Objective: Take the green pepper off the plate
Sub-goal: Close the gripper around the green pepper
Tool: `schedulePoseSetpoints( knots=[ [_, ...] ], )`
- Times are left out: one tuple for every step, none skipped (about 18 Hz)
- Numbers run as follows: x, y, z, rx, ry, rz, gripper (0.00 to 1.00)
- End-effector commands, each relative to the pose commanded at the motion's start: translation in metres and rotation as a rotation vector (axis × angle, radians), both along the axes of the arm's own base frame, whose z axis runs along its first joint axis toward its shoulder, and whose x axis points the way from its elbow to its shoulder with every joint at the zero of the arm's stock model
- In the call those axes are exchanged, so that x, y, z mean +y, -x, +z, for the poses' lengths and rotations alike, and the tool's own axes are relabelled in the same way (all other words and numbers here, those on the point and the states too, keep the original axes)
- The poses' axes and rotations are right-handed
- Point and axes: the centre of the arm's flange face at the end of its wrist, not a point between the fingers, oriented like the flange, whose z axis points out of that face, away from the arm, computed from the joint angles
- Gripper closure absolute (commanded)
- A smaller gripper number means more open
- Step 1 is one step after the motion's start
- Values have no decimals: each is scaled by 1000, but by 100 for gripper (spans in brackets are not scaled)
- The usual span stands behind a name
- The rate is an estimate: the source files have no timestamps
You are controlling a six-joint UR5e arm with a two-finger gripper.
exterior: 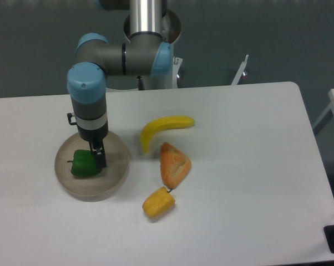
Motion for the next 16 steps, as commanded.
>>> schedulePoseSetpoints(
  knots=[
    [0,-4,-1,0,0,-6,0],
    [1,-7,-3,0,-1,-11,0],
    [2,-10,-6,1,-3,-17,0],
    [4,-15,-9,1,-6,-23,0],
    [7,-15,-16,3,-7,-24,0],
    [8,-16,-24,2,-7,-26,0],
    [10,-16,-28,2,-9,-26,0],
    [11,-19,-36,2,-1,-32,0],
    [12,-21,-40,1,3,-37,0],
    [12,-22,-44,-1,11,-38,0],
    [12,-22,-48,-2,17,-38,0],
    [13,-22,-51,-3,20,-40,0],
    [14,-21,-54,-3,21,-40,0],
    [16,-21,-57,-3,20,-41,6],
    [16,-21,-61,-3,20,-41,22],
    [17,-21,-62,-2,22,-40,36]
  ],
)
